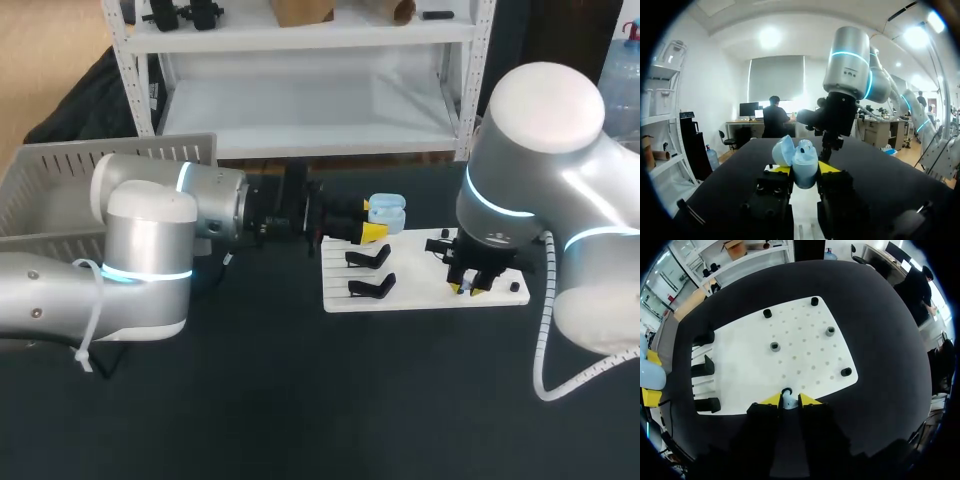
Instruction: Pick up each earbud case from the left stands, insert the matching earbuds, close the lid, and place the case in the box.
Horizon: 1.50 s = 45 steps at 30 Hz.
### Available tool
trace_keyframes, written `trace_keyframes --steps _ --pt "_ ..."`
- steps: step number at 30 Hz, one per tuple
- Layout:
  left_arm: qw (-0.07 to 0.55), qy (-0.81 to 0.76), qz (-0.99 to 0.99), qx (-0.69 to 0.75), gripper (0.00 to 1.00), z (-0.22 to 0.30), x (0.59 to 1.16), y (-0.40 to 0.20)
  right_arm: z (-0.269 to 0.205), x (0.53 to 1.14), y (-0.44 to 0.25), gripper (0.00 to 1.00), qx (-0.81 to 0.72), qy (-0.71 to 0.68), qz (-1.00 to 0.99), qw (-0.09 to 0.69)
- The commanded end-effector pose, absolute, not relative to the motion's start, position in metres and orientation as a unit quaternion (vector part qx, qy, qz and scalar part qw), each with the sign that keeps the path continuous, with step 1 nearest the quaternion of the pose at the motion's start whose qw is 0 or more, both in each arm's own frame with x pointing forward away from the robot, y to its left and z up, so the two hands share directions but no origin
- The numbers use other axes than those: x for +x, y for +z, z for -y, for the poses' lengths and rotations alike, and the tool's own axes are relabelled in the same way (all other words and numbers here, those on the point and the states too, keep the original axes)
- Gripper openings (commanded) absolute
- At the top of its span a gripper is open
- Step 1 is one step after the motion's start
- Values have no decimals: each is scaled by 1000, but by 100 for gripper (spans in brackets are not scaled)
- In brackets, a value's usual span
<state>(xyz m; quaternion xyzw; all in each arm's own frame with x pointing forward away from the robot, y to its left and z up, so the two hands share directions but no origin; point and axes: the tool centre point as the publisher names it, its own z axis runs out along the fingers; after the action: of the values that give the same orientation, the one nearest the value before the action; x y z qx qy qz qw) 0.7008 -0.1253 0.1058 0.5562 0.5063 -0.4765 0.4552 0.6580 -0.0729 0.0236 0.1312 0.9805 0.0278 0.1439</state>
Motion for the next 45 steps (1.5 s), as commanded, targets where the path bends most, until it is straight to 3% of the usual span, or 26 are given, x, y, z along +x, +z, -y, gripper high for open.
trace_keyframes --steps 1,18,27,45 --pt "455 -476 -507 556 0 126 701 106 72 659 22 0 131 26 -981 143" --pt "455 -476 -507 556 0 126 701 106 79 649 44 0 139 24 -979 145" --pt "455 -476 -507 556 0 126 701 106 81 644 90 0 145 41 -976 158" --pt "455 -476 -507 556 0 126 701 106 32 646 189 0 18 8 -993 116"
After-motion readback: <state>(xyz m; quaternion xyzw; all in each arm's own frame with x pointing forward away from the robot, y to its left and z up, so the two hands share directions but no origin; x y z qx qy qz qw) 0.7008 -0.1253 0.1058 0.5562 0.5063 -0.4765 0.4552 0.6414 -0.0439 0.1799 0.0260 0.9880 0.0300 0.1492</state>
